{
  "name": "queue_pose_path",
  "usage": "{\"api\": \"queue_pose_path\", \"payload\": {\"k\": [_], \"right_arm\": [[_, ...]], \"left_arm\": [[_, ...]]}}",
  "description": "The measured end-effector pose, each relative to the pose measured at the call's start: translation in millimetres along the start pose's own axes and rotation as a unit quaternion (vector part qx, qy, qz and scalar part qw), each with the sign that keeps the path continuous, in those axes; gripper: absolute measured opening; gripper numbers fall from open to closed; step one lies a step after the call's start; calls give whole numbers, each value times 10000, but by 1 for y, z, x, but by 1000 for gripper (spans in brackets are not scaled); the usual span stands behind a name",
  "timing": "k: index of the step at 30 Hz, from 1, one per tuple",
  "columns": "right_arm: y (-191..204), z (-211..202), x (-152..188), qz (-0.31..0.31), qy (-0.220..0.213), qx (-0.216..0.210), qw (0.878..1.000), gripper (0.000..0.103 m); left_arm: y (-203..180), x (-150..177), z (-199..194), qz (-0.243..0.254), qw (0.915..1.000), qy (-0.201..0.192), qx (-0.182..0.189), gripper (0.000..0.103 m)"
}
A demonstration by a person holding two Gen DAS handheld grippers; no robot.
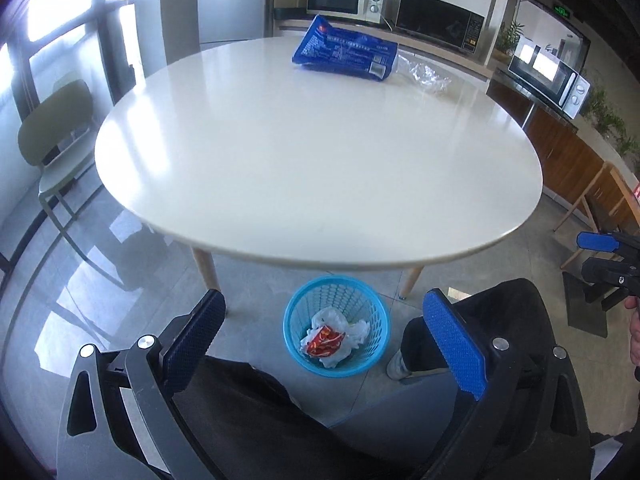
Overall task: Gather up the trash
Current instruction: 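Raise both tools back toward the table with the blue package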
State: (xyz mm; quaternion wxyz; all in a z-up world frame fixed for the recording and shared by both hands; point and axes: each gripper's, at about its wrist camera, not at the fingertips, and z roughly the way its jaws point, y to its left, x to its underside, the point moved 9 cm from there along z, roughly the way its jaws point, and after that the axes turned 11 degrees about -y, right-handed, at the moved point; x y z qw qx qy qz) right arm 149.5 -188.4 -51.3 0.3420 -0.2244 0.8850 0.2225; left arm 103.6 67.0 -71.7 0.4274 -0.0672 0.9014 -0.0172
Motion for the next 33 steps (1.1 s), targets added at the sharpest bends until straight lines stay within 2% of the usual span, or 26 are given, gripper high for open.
{"api": "queue_pose_path", "payload": {"k": [7,15,18,24,27,33], "right_arm": [[-16,11,-65,-216,-313,188,9991,94],[-44,45,-141,-180,-534,325,9979,94],[-50,62,-163,-273,-549,327,9976,94],[-61,105,-200,-272,-514,267,9979,94],[-70,130,-214,-206,-452,291,9983,94],[-79,167,-233,-108,-320,235,9992,94]], "left_arm": [[2,-65,21,246,9993,-258,-92,97],[18,-139,72,400,9980,-358,-327,97],[22,-160,93,379,9983,-341,-295,97],[34,-199,143,306,9987,-206,-359,97],[41,-218,163,63,9997,-180,-164,97],[43,-243,200,310,9993,-193,-78,97]]}}
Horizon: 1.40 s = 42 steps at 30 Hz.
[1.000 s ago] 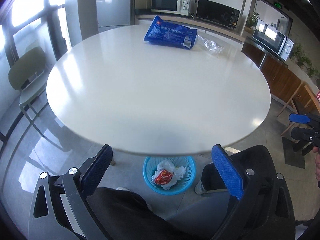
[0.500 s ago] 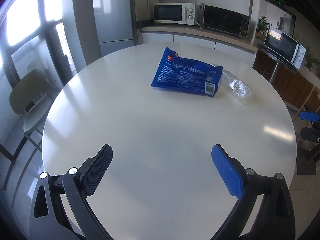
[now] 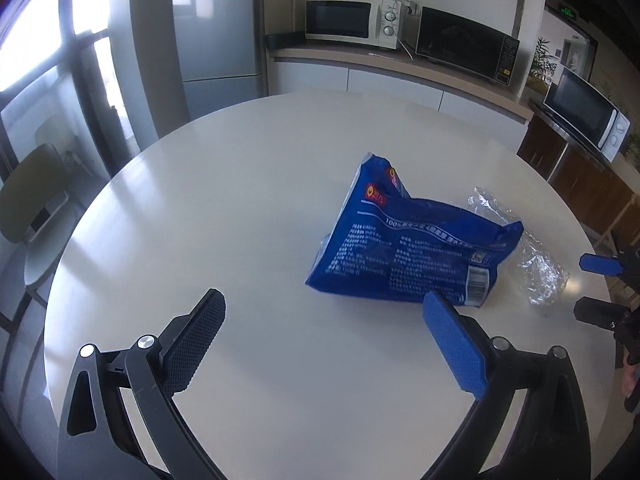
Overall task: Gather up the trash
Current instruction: 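Raise both tools back toward the table with the blue package, then grasp the blue snack package with the left tool while the right tool grasps the clear wrapped item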
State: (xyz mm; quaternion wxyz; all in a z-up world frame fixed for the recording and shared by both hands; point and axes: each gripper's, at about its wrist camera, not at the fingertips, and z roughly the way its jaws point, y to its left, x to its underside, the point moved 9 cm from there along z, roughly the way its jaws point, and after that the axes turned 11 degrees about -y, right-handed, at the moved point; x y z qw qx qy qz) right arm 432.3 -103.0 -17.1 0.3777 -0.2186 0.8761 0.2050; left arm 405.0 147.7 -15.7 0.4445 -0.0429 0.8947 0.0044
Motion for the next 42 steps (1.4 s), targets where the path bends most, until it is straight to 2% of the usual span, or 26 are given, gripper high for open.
{"api": "queue_pose_path", "payload": {"k": [7,9,12,14,15,16,17,19,21,22,24,25,28,32,42], "right_arm": [[-5,29,-12,-45,134,-2,9999,94],[-5,34,-14,-40,154,-28,9999,94],[-5,41,-13,-18,196,-58,9998,94],[-6,44,-12,-3,220,-81,9997,94],[-5,45,-11,5,233,-101,9997,92],[-4,45,-10,4,238,-118,9996,85],[-3,47,-8,-8,266,-132,9996,74],[-1,50,-5,-49,332,-146,9993,65],[0,51,-4,-82,352,-161,9992,56],[1,51,-3,-98,357,-163,9992,51],[1,50,-4,-101,335,-143,9993,49],[1,50,-4,-107,319,-149,9993,48],[-2,48,-5,-108,290,-124,9994,46],[-5,43,-6,-103,252,-134,9995,41],[-3,31,-6,-30,155,-179,9997,38]], "left_arm": [[-11,-12,29,462,9982,-153,360,97],[-10,-13,35,475,9977,-150,451,97],[-5,-13,45,466,9981,-94,394,97],[-4,-12,47,415,9981,-84,448,94],[-5,-11,47,405,9980,-72,478,86],[-6,-9,48,425,9978,-30,502,81],[-8,-8,50,462,9976,1,523,72],[-12,-5,52,529,9969,40,584,59],[-13,-3,56,574,9964,110,612,41],[-14,-1,57,586,9961,135,639,36],[-14,0,61,609,9959,179,637,20],[-13,1,62,603,9960,199,630,17],[-12,1,62,515,9957,222,734,10],[-14,4,58,642,9950,223,737,2],[-5,17,30,479,9964,193,667,1]]}}
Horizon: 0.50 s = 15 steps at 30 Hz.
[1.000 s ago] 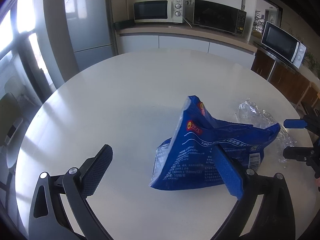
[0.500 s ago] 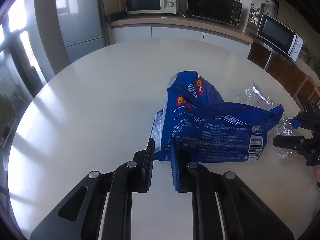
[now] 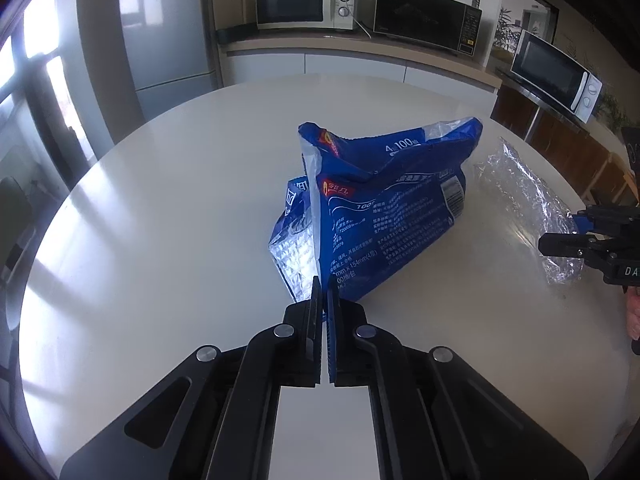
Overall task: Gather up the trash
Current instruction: 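Grasp the blue snack package with the left tool while the right tool grasps the clear wrapped item, then carry the blue package and clear wrapped item down over the blue wastebasket with both tools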
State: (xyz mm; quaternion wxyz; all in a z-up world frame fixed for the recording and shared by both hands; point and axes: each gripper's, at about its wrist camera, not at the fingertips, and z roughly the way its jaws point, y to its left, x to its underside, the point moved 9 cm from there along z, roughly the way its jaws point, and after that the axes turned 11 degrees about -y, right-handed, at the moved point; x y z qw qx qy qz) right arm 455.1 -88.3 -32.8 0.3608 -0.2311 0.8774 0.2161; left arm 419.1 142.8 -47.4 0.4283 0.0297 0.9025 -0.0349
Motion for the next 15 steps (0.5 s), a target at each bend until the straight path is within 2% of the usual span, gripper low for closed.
{"api": "queue_pose_path", "payload": {"k": [15], "right_arm": [[33,-61,30,-6,-125,-243,9996,38]], "left_arm": [[-19,28,-102,-222,9990,-384,-53,1]]}}
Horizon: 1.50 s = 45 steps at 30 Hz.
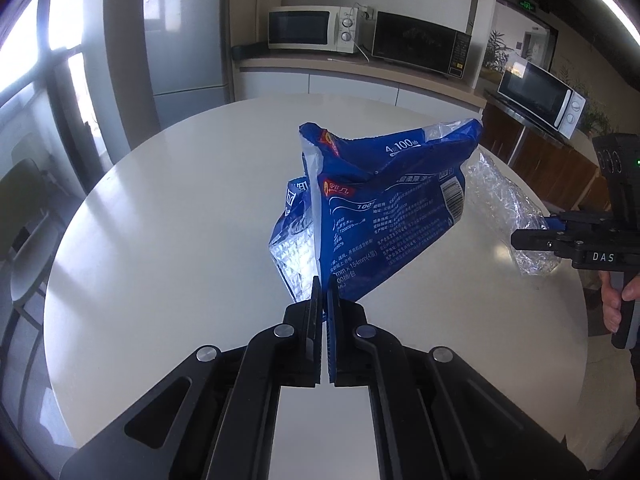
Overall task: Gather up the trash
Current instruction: 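Carry the blue package and clear wrapped item down over the blue wastebasket with both tools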
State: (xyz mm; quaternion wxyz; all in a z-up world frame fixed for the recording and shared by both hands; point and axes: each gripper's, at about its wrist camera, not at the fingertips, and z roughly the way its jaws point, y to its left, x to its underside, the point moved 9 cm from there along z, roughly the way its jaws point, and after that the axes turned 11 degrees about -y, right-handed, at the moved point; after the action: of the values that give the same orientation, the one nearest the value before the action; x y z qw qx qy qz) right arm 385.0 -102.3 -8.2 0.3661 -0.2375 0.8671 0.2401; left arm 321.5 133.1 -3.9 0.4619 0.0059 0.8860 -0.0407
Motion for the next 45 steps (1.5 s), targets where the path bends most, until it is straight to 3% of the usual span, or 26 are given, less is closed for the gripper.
{"api": "queue_pose_path", "payload": {"k": [18,36,45], "right_arm": [[79,-94,66,-521,-92,-399,9978,38],[112,-171,143,-538,-119,-646,9964,38],[113,-193,202,-357,132,-791,9961,39]], "left_arm": [[-18,68,-108,-338,9988,-255,-248,1],[-74,139,-184,-108,9993,-301,211,1],[-101,190,-187,24,9987,55,509,1]]}}
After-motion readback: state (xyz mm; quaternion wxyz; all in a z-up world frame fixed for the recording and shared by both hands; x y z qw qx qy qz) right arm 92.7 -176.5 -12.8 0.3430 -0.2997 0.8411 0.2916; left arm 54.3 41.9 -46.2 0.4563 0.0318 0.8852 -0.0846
